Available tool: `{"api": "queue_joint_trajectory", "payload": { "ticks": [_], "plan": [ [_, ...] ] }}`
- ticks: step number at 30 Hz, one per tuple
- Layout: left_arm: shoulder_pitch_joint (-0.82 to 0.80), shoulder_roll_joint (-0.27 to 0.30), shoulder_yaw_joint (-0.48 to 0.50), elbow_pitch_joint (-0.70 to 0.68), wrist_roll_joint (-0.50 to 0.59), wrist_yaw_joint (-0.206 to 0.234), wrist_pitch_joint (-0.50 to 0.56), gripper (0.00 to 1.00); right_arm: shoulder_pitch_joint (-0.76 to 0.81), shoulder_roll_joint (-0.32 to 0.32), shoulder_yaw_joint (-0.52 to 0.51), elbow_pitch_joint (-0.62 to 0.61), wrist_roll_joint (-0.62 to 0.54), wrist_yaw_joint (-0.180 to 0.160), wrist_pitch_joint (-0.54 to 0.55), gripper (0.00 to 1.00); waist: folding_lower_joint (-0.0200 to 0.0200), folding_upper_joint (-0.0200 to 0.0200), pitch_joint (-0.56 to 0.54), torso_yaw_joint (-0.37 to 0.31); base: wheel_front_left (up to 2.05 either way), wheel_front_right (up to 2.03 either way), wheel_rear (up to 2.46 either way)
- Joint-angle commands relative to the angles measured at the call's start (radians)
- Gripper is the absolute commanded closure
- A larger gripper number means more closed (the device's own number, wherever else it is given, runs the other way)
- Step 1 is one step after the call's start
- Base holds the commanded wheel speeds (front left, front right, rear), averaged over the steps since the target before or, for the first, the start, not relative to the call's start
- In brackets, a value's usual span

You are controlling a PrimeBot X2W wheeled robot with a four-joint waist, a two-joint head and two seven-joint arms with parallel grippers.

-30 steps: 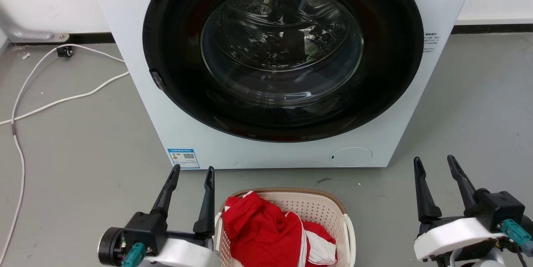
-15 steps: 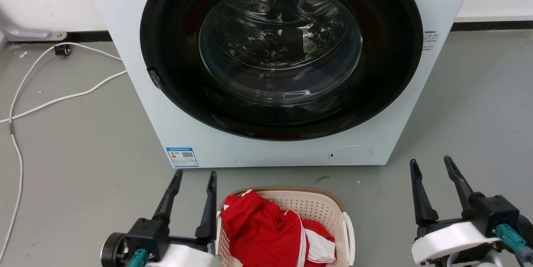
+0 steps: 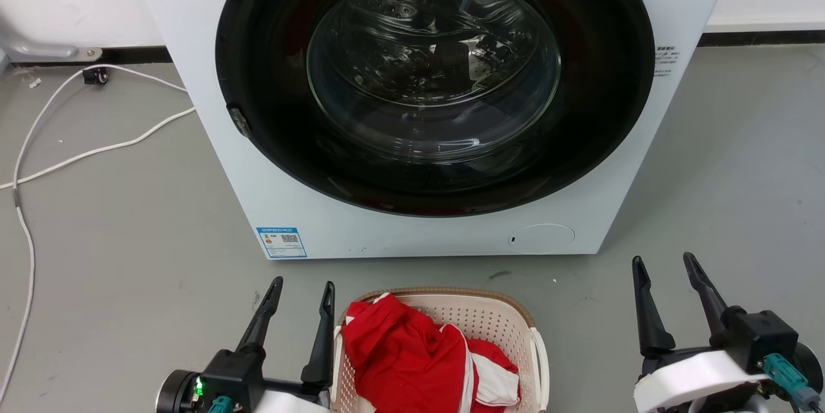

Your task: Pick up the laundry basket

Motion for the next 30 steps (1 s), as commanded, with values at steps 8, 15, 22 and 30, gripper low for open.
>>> {"api": "queue_joint_trajectory", "payload": {
  "ticks": [8, 15, 22, 30],
  "plan": [
    [-0.005, -0.003, 0.005, 0.012, 0.005, -0.005, -0.005, 0.0, -0.015, -0.002, 0.002, 0.011, 0.005, 0.0, -0.01, 0.0, 0.0, 0.0, -0.003, 0.0, 0.0, 0.0, 0.0],
    [-0.002, -0.003, -0.002, 0.013, -0.008, 0.002, -0.005, 0.0, -0.014, -0.002, 0.001, 0.016, 0.008, 0.0, -0.011, 0.0, 0.0, 0.0, -0.008, 0.0, 0.0, 0.0, 0.0],
    [0.002, -0.003, -0.005, 0.012, -0.008, 0.003, -0.005, 0.0, -0.012, -0.002, 0.004, 0.016, 0.014, 0.0, -0.013, 0.0, 0.0, 0.0, -0.009, 0.0, 0.0, 0.0, 0.0],
    [0.002, -0.003, -0.003, 0.013, -0.012, -0.001, -0.005, 0.0, -0.015, -0.002, 0.005, 0.018, 0.02, 0.0, -0.014, 0.0, 0.0, 0.0, -0.006, 0.0, 0.0, 0.0, 0.0]
  ]
}}
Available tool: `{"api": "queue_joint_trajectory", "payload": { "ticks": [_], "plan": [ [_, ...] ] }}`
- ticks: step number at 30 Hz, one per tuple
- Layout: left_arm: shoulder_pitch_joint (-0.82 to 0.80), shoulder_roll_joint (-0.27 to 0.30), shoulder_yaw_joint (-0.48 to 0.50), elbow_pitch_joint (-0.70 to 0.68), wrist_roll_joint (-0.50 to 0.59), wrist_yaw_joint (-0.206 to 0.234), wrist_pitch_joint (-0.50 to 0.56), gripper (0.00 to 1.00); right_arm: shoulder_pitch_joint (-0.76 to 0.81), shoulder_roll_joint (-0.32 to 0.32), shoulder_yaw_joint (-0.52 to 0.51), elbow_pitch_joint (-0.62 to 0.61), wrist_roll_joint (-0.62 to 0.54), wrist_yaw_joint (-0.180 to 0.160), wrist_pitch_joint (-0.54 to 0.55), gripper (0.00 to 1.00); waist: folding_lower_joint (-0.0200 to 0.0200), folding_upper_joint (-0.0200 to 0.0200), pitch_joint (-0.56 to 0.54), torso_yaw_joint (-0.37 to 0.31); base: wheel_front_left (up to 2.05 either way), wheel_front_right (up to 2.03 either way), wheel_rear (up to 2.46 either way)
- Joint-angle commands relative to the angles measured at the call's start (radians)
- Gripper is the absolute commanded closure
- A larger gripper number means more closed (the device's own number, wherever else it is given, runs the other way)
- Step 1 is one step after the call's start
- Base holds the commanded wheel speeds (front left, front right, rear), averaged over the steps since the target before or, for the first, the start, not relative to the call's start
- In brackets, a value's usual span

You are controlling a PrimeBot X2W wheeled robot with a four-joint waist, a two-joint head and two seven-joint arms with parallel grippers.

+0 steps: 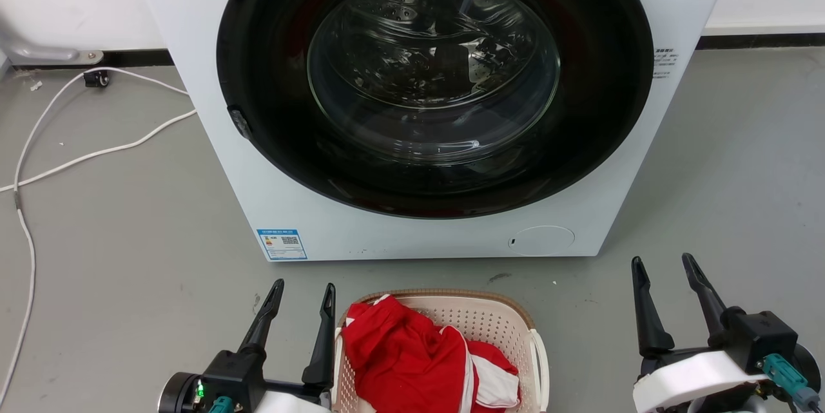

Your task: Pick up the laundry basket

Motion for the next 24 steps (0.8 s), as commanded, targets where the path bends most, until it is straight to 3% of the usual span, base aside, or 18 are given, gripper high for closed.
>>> {"api": "queue_joint_trajectory", "payload": {
  "ticks": [1, 14, 24],
  "plan": [
    [0.002, -0.001, 0.001, 0.001, -0.003, -0.002, -0.003, 0.0, -0.01, -0.002, 0.001, 0.002, 0.007, 0.0, -0.005, 0.0, 0.0, 0.0, 0.001, 0.0, 0.0, 0.0, 0.0],
    [-0.016, -0.001, -0.001, 0.007, -0.003, -0.005, -0.003, 0.0, -0.021, -0.002, 0.0, -0.007, 0.005, 0.0, -0.006, 0.0, 0.0, 0.0, 0.041, -0.002, 0.0, 0.0, 0.0],
    [-0.112, 0.001, 0.03, 0.118, 0.019, -0.026, -0.003, 0.0, -0.109, -0.001, 0.002, 0.042, -0.027, 0.0, 0.052, 0.0, 0.0, 0.0, 0.227, -0.012, 0.0, 0.0, 0.0]
  ]
}}
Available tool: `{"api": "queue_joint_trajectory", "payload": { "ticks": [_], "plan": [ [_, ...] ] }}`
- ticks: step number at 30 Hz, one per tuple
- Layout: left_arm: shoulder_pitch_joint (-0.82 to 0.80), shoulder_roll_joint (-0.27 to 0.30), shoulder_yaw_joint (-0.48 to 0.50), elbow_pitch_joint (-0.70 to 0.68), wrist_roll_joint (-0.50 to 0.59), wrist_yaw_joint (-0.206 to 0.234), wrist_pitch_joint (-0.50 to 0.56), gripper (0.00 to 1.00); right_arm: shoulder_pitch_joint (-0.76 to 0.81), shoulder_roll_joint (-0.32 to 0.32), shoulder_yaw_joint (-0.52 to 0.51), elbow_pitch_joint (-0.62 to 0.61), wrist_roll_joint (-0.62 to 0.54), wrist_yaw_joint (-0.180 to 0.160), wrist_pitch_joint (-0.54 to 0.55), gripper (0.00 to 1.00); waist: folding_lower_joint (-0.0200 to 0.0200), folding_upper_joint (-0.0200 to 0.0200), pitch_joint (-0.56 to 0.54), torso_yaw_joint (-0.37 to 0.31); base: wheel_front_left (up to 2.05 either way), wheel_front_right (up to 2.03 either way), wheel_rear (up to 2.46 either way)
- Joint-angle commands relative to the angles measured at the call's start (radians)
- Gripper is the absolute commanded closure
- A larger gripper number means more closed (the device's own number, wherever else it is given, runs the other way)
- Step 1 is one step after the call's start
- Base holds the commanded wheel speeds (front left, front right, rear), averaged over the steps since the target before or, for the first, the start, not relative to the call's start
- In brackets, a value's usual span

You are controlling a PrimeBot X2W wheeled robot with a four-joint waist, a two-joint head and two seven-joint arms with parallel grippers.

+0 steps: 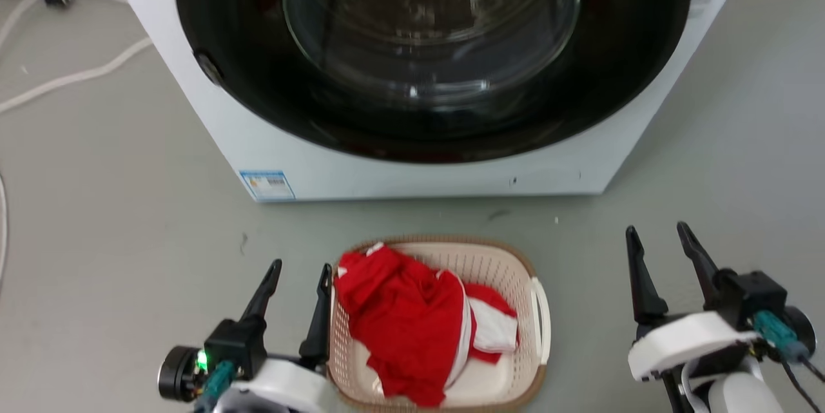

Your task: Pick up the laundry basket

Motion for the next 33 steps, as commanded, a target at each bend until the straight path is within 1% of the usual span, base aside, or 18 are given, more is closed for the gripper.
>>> {"api": "queue_joint_trajectory", "payload": {
  "ticks": [1, 6, 11, 15, 16, 18, 19, 20, 23, 26, 33],
  "plan": [
    [-0.043, 0.003, 0.012, 0.036, 0.003, -0.01, -0.003, 0.0, -0.036, -0.001, 0.004, 0.018, -0.006, 0.0, 0.009, 0.0, 0.0, 0.0, 0.094, -0.006, 0.0, 0.0, 0.0],
    [-0.144, 0.023, 0.036, 0.16, -0.004, -0.027, -0.003, 0.0, -0.108, -0.001, 0.017, 0.069, -0.019, 0.0, 0.034, 0.0, 0.0, 0.0, 0.215, -0.011, 0.0, 0.0, 0.0],
    [-0.265, 0.052, 0.049, 0.304, -0.006, -0.037, -0.003, 0.0, -0.193, -0.001, 0.038, 0.153, -0.014, 0.0, 0.066, 0.0, 0.0, 0.0, 0.315, -0.016, 0.0, 0.0, 0.0],
    [-0.366, 0.075, 0.031, 0.449, -0.01, -0.048, -0.002, 0.0, -0.278, -0.001, 0.054, 0.247, -0.018, 0.0, 0.107, 0.0, 0.0, 0.0, 0.389, -0.018, 0.0, 0.0, 0.0],
    [-0.366, 0.075, 0.031, 0.449, -0.01, -0.048, -0.002, 0.0, -0.278, -0.001, 0.054, 0.247, -0.018, 0.0, 0.107, 0.0, 0.0, 0.0, 0.389, -0.018, 0.0, 0.0, 0.0],
    [-0.427, 0.086, 0.017, 0.525, -0.017, -0.049, -0.002, 0.0, -0.32, -0.001, 0.068, 0.304, -0.001, 0.0, 0.133, 0.0, 0.0, 0.0, 0.422, -0.017, 0.0, 0.0, 0.0],
    [-0.479, 0.093, -0.005, 0.598, -0.024, -0.053, 0.006, 0.0, -0.366, -0.002, 0.082, 0.365, 0.018, 0.0, 0.161, 0.0, 0.0, 0.0, 0.453, -0.015, 0.0, 0.0, 0.0],
    [-0.479, 0.093, -0.005, 0.598, -0.024, -0.053, 0.006, 0.0, -0.366, -0.002, 0.082, 0.365, 0.018, 0.0, 0.161, 0.0, 0.0, 0.0, 0.453, -0.015, 0.0, 0.0, 0.0],
    [-0.559, 0.101, -0.043, 0.692, -0.045, -0.055, 0.022, 0.0, -0.433, -0.001, 0.101, 0.454, 0.031, 0.0, 0.197, 0.0, 0.0, 0.0, 0.496, -0.009, 0.0, 0.0, 0.0],
    [-0.624, 0.105, -0.11, 0.773, -0.087, -0.056, 0.057, 0.0, -0.492, -0.001, 0.121, 0.539, 0.058, 0.0, 0.228, 0.0, 0.0, 0.0, 0.531, -0.004, 0.0, 0.0, 0.0],
    [-0.74, 0.137, -0.264, 0.864, -0.228, -0.056, 0.145, 0.0, -0.619, -0.001, 0.186, 0.705, 0.128, 0.0, 0.273, 0.0, 0.0, 0.0, 0.6, 0.0, 0.0, 0.0, 0.0]
  ]
}}
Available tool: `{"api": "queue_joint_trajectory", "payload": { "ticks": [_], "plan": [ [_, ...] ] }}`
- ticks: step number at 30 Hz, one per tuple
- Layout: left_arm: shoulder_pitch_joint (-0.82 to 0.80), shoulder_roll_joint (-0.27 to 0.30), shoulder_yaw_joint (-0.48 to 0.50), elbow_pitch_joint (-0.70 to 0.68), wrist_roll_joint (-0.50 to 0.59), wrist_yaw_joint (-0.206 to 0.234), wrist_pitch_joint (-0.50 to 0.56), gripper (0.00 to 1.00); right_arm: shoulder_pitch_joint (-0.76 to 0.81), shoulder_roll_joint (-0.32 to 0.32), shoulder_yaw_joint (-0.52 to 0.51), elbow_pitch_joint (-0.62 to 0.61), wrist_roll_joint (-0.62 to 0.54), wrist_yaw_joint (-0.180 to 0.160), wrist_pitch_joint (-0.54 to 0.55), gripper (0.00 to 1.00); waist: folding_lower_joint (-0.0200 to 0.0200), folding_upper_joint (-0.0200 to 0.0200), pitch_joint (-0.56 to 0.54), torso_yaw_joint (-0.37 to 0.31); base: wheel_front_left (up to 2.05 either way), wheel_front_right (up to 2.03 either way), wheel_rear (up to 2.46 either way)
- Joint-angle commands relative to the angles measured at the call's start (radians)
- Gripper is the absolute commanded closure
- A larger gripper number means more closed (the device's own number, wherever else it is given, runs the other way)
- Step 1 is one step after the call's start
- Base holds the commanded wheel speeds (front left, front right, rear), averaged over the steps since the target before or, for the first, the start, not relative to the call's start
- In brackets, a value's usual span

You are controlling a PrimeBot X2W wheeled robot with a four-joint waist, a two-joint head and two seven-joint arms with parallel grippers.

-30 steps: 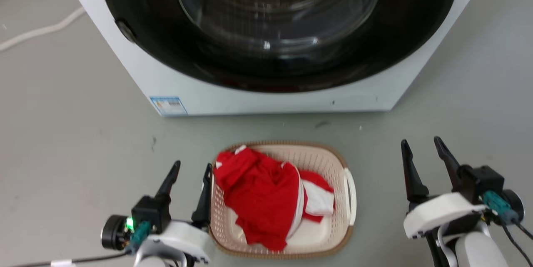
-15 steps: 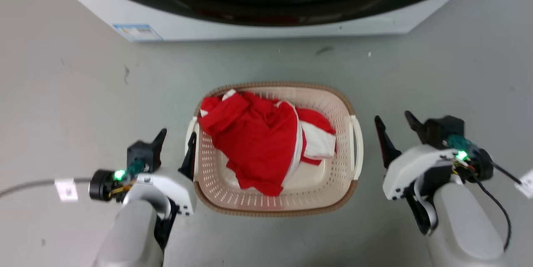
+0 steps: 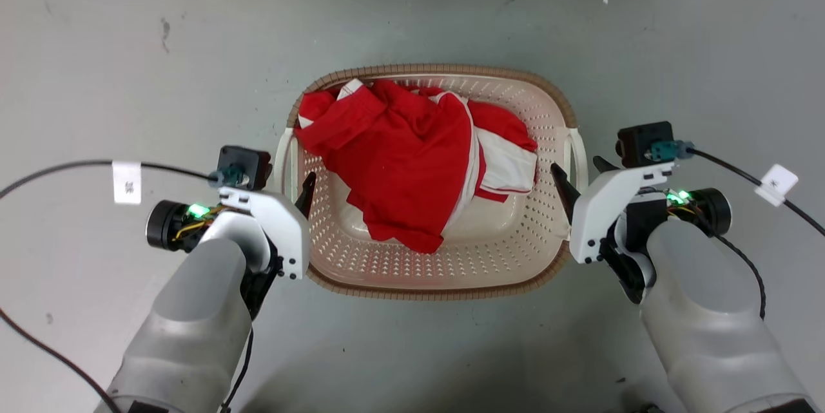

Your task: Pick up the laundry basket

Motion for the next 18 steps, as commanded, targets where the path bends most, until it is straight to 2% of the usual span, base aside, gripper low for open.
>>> {"api": "queue_joint_trajectory", "payload": {
  "ticks": [1, 10, 18],
  "plan": [
    [-0.022, 0.007, -0.02, 0.008, -0.026, -0.001, 0.02, 0.0, -0.027, -0.001, 0.015, 0.023, 0.018, 0.0, 0.01, 0.0, -0.0001, 0.0, 0.026, 0.004, 0.0, 0.0, 0.0],
    [-0.11, 0.06, -0.191, 0.014, -0.185, -0.001, 0.137, 0.0, -0.159, -0.001, 0.103, 0.175, 0.097, 0.0, 0.061, 0.0, -0.0001, 0.0, 0.095, 0.015, 0.0, 0.0, 0.0],
    [-0.156, 0.082, -0.3, 0.019, -0.276, -0.001, 0.152, 0.0, -0.229, -0.001, 0.15, 0.271, 0.139, 0.0, 0.061, 0.0, -0.0001, 0.0, 0.126, 0.024, 0.0, 0.0, 0.0]
  ]
}}
